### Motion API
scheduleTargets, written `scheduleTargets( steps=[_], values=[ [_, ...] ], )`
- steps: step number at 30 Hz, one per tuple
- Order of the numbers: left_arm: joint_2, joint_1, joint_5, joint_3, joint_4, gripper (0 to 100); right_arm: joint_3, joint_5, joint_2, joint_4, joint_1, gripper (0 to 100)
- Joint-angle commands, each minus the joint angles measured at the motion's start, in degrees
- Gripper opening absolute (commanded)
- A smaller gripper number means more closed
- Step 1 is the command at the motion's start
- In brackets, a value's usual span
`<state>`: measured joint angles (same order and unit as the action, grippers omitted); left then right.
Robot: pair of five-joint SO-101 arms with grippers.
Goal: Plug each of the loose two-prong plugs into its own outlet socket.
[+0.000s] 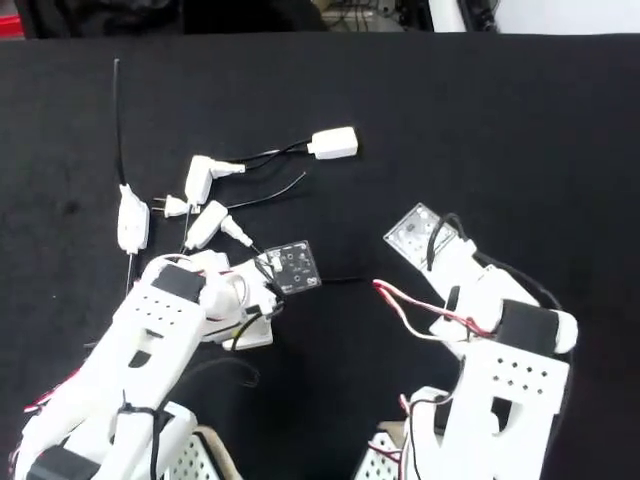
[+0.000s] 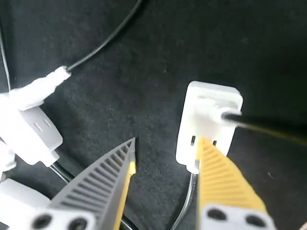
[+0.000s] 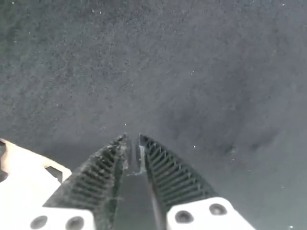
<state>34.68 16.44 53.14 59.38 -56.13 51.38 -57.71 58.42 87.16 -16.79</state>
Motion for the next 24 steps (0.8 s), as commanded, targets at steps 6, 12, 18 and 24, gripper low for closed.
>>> scheduleTargets(
  steps=[6, 12, 18, 24],
  values=[
    [0.8, 7.1, 0.2, 0.7, -5.1, 21, 0.1, -0.4, 0.6, -1.2, -1.2, 1.8],
    [0.2, 10.5, 3.2, 0.0, -8.2, 21, 0.1, -0.4, 0.6, -1.1, -1.1, 1.8],
    [0.2, 8.5, 3.4, 3.8, -4.0, 21, 0.1, -0.4, 0.6, -1.1, -1.1, 1.8],
    [0.2, 6.4, 3.3, 5.8, -3.8, 20, 0.1, -0.4, 0.6, -1.0, -0.9, 1.8]
  ],
)
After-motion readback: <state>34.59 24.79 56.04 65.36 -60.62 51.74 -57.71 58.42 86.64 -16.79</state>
